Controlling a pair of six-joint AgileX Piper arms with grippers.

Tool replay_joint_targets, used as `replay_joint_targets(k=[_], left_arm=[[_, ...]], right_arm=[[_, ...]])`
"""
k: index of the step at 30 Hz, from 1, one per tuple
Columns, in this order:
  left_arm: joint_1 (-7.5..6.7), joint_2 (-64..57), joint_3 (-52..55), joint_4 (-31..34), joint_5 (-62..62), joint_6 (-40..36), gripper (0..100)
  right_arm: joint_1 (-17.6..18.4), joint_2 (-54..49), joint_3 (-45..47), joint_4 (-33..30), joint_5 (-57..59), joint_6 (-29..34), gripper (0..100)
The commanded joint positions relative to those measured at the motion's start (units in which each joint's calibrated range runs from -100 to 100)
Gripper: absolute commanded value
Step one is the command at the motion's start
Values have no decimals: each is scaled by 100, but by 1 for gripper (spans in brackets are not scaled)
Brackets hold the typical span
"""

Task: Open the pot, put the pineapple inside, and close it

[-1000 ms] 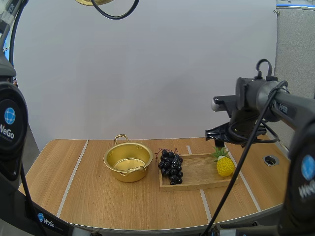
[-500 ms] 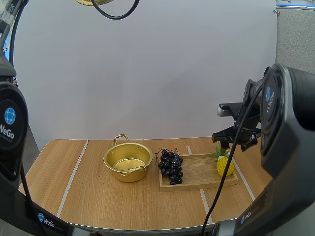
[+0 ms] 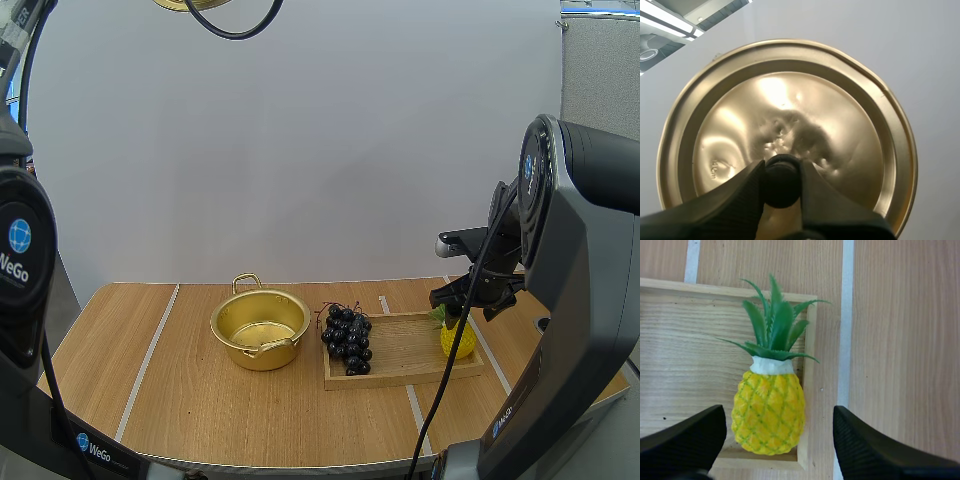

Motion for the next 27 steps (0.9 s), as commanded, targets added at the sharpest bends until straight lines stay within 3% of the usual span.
replay_joint_targets(k=[1,21,27], left_arm=[[-10,-21,-40,50,-206,-67,0],[-10,-21,-40,50,-206,-67,0],[-10,-21,-40,50,-206,-67,0]], right_arm=[[-12,-2,-39,140,-74,-160,100],[29,-2,-39,354,-58,-282,100],[29,452,-39,354,-58,-301,100]])
